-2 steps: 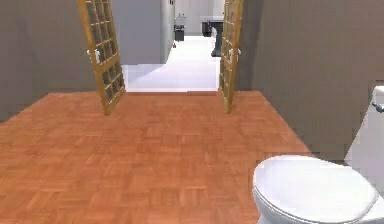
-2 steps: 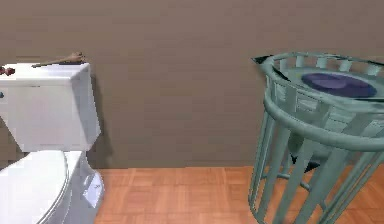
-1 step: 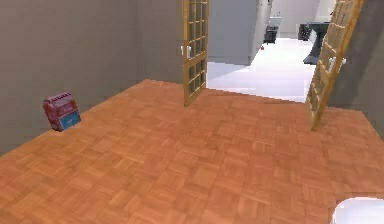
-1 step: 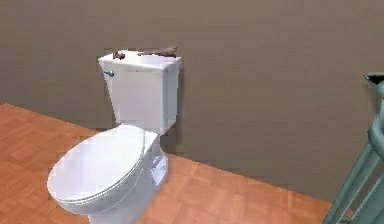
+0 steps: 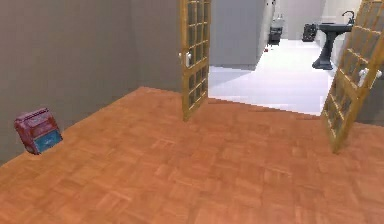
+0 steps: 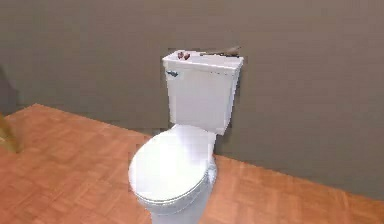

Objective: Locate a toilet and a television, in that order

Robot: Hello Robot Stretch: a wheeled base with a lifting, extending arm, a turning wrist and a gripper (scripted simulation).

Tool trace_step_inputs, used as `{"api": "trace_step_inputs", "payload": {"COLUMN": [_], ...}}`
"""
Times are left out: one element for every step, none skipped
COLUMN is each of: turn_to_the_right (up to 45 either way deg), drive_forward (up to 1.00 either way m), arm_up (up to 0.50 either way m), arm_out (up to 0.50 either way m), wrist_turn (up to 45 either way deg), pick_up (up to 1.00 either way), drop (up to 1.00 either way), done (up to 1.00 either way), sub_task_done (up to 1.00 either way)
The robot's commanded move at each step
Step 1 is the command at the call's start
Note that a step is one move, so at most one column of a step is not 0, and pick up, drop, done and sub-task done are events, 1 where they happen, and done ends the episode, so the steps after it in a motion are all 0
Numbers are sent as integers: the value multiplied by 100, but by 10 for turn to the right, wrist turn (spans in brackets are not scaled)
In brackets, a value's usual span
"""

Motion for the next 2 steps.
{"api": "trace_step_inputs", "payload": {"turn_to_the_right": [150,0], "drive_forward": [0,100], "arm_up": [0,0], "arm_out": [0,0], "wrist_turn": [0,0], "pick_up": [0,0], "drop": [0,0], "done": [0,0], "sub_task_done": [0,0]}}
